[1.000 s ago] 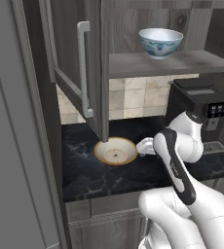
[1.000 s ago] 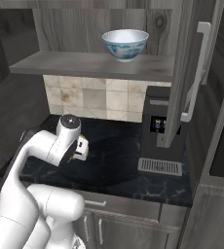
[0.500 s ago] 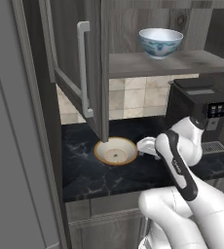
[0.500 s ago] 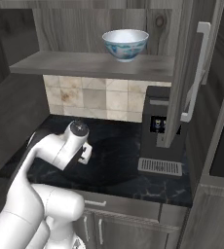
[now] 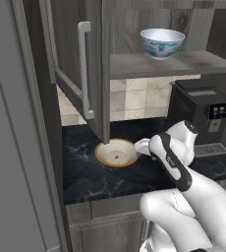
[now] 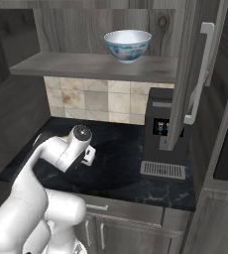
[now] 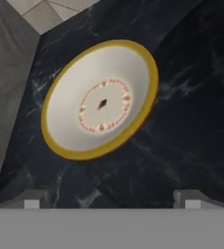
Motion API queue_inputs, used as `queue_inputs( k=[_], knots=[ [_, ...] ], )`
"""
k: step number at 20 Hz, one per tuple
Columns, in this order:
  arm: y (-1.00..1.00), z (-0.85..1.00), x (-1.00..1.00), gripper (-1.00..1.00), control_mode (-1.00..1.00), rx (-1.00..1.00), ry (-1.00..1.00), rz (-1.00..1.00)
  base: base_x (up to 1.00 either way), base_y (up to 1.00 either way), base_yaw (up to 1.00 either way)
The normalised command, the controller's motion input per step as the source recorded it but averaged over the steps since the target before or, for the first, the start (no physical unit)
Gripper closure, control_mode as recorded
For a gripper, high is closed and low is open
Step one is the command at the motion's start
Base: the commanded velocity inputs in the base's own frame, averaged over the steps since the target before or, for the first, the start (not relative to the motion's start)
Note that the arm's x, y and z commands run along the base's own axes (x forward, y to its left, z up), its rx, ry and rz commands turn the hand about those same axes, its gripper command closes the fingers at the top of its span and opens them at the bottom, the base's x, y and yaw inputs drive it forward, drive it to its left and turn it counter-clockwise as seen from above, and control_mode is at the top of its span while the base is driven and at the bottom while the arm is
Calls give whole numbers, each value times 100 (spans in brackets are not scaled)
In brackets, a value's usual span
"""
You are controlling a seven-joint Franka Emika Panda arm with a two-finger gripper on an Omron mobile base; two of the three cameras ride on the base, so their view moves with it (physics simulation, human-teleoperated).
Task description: Open the cabinet. Pick the bowls from the counter and place them in the cabinet. Then close the cabinet.
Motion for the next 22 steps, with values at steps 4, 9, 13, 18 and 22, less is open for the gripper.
queue_inputs(
  k=[4,9,13,18,22],
  knots=[
    [2,-21,52,-100,-100,-2,0,-2,0,0,0],
    [1,-36,47,-100,-100,-9,5,-1,0,0,0],
    [0,-43,41,-100,-100,-12,10,-1,0,0,0],
    [9,-32,44,-100,-100,-4,9,0,0,0,0],
    [11,-28,39,-100,-100,0,6,0,0,0,0]
  ],
)
